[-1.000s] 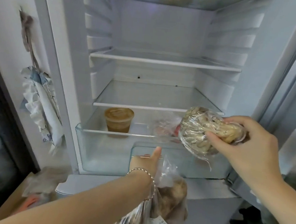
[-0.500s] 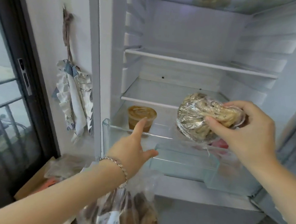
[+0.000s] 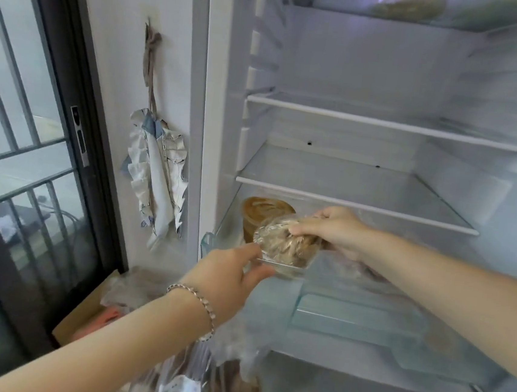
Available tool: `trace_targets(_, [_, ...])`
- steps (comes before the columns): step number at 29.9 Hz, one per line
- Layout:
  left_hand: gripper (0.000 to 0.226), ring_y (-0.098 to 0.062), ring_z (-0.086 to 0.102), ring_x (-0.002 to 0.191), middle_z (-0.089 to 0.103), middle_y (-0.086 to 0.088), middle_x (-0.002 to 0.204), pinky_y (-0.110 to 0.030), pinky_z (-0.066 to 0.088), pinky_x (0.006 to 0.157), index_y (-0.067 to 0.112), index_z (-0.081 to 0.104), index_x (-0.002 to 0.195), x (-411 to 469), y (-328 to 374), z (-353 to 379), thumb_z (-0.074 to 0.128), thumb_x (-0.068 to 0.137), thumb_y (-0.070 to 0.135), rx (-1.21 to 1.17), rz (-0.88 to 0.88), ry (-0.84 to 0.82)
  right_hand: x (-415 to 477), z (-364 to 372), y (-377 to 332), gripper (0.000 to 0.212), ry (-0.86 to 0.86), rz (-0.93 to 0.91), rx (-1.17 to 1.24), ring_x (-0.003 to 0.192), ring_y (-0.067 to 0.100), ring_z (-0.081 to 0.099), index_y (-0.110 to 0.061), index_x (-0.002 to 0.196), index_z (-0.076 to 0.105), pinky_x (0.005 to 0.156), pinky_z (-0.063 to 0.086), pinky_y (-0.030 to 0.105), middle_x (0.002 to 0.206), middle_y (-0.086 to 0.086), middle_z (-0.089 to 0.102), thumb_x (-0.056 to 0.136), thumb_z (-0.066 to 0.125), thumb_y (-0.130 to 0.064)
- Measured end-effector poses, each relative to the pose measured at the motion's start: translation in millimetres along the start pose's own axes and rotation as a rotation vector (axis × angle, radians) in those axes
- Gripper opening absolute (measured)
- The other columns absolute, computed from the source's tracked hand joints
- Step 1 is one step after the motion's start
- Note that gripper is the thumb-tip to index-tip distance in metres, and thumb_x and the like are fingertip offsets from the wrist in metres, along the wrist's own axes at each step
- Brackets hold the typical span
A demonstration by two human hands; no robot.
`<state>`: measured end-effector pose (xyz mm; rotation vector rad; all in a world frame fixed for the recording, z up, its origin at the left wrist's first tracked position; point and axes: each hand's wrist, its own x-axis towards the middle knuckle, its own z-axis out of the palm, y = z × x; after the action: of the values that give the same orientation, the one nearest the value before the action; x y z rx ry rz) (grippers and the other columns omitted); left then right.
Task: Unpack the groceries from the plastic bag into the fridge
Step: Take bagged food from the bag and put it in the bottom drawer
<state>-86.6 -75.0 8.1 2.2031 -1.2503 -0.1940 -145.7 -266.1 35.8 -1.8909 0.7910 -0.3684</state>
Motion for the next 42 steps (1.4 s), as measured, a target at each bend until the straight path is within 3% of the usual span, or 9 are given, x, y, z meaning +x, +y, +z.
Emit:
trace_targets(6, [0.016,0.0,0.045,0.041,0.048,0.009,0.045,-0.02,0.044,0.059,0.025,0.055,0.095,-5,-2,4,0.048,0.093,0.039,-0.087,0.024,0.011,15,44,9,0.012,-0.538,0.292,0.014,0.053,0.005,0.064,-0.013,0.08,0.058,0.052,0.051,0.019,0.057,-0.004,0.067,0.092,0.058,-0.016])
trace_targets(9, [0.015,-0.001,0.045,0.041,0.047,0.006,0.045,-0.024,0.047,0.067,0.029,0.049,0.086,-6,-3,5,0.046,0.093,0.042,-0.102,0.035,0.016,11,38,13,0.028,-0.711,0.299,-0.313,0.085,0.013,0.059,-0.018,0.089,0.058,0.073,0.045,0.023,0.084,-0.004,0.064,0.094,0.046,-0.044])
trace_targets(13, [0.015,-0.001,0.046,0.041,0.052,0.004,0.046,-0.018,0.046,0.06,0.027,0.051,0.094,-10,-3,6,0.044,0.094,0.04,-0.109,0.056,0.018,-12,23,2,0.044,-0.406,-0.012,-0.611,0.104,0.023,0.059,-0.008,0.108,0.064,0.086,0.049,0.033,0.111,0.009,0.064,0.091,0.052,-0.047])
trace_targets(17, [0.019,-0.007,0.054,0.055,0.063,0.001,0.069,-0.023,0.046,0.064,0.032,0.046,0.107,-23,-1,3,0.053,0.09,0.037,-0.133,0.066,0.107,-81,5,-1,0.013,-0.01,-0.467,-0.394,0.075,0.003,0.059,-0.027,0.079,0.067,0.072,0.045,0.018,0.08,-0.006,0.068,0.083,0.063,-0.038])
trace_targets(21, [0.029,0.001,0.051,0.054,0.054,0.008,0.062,-0.009,0.039,0.057,0.037,0.049,0.074,-37,13,-4,0.076,0.071,0.03,-0.23,0.149,0.297,-152,17,5,0.052,-0.087,-0.525,-0.677,0.093,-0.002,0.047,-0.039,0.093,0.061,0.085,0.035,0.012,0.087,-0.026,0.052,0.061,0.048,-0.078])
trace_targets(26, [0.03,0.001,0.051,0.054,0.053,0.012,0.057,-0.005,0.038,0.054,0.03,0.057,0.062,-51,52,-24,0.084,0.06,0.019,-0.359,0.351,0.313,-168,44,6,0.034,-0.297,-0.327,-0.366,0.083,-0.008,0.058,-0.047,0.09,0.05,0.077,0.049,0.018,0.089,-0.027,0.063,0.067,0.071,-0.06])
trace_targets(30, [0.026,0.004,0.054,0.065,0.058,0.015,0.069,-0.006,0.041,0.061,0.028,0.061,0.071,-47,83,-47,0.084,0.061,0.021,-0.312,0.621,0.253,-169,25,5,0.047,0.004,-0.396,-0.276,0.081,0.033,0.065,-0.01,0.098,0.066,0.07,0.052,0.043,0.089,0.019,0.069,0.072,0.071,-0.048])
trace_targets(37, [0.046,0.015,0.046,0.077,0.051,0.016,0.087,0.001,0.036,0.071,0.026,0.058,0.102,-19,131,-87,0.081,0.063,0.032,-0.225,0.902,0.384,-180,-57,-61,0.012,0.369,-0.736,-0.428,0.062,-0.001,0.056,-0.012,0.071,0.064,0.062,0.046,0.023,0.065,-0.002,0.067,0.072,0.071,-0.022])
trace_targets(42, [0.096,-0.002,0.049,0.112,0.05,0.011,0.126,-0.011,0.037,0.098,0.022,0.041,0.135,17,125,-87,0.078,0.054,0.058,-0.176,0.544,0.076,-153,-98,-101,0.025,0.575,-0.839,-0.35,0.051,-0.006,0.04,-0.025,0.045,0.049,0.05,0.032,0.018,0.043,-0.014,0.045,0.06,0.065,-0.013])
